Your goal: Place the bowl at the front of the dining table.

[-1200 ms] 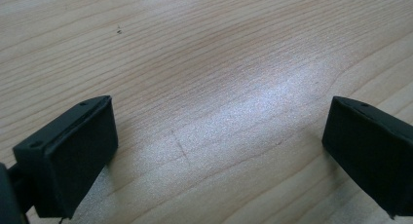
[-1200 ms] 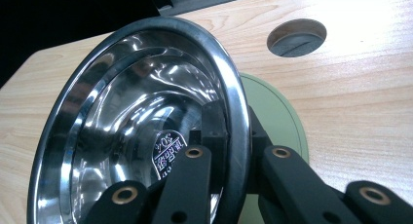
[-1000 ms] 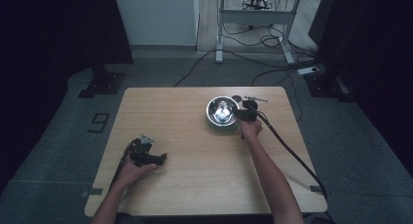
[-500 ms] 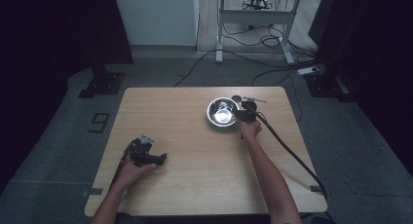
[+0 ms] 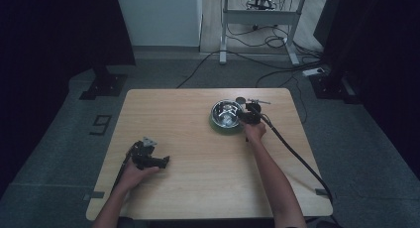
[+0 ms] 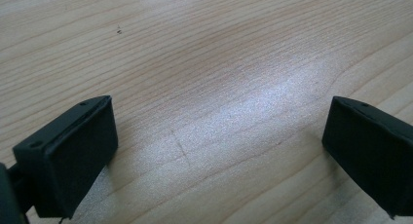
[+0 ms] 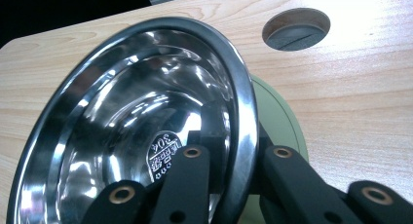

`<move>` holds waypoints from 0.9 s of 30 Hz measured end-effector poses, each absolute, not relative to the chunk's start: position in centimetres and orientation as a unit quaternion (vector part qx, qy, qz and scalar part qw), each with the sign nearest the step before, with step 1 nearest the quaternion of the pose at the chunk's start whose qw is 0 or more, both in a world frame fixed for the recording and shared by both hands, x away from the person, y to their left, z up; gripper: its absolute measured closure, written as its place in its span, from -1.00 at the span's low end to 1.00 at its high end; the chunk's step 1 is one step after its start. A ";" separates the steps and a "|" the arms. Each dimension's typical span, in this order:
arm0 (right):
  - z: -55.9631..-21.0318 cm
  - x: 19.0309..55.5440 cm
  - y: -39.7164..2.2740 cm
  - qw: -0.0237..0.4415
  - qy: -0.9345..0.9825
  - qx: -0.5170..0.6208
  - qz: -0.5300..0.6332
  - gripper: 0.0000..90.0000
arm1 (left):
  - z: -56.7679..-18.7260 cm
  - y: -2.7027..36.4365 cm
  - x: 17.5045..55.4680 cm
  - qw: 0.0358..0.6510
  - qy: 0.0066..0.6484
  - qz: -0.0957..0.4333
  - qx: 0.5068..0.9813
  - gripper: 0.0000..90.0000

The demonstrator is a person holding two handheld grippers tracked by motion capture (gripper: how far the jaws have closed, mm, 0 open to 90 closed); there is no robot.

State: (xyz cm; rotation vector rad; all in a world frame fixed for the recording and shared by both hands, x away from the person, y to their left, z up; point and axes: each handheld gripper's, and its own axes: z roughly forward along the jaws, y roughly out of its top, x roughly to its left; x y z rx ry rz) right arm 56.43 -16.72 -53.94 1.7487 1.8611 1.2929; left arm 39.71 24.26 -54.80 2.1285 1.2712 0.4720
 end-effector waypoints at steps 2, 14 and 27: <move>-54.0 56.5 -16.7 0.139 0.645 0.605 0.445 0.83 | -54.8 24.3 39.7 0.304 0.480 0.178 0.803 -1.00; -54.3 56.6 -16.9 0.135 0.652 0.605 0.437 0.76 | -54.8 24.3 39.7 0.304 0.480 0.178 0.804 -1.00; -54.0 56.7 -17.2 0.144 0.661 0.593 0.437 0.28 | -54.8 24.3 39.7 0.304 0.480 0.178 0.803 -1.00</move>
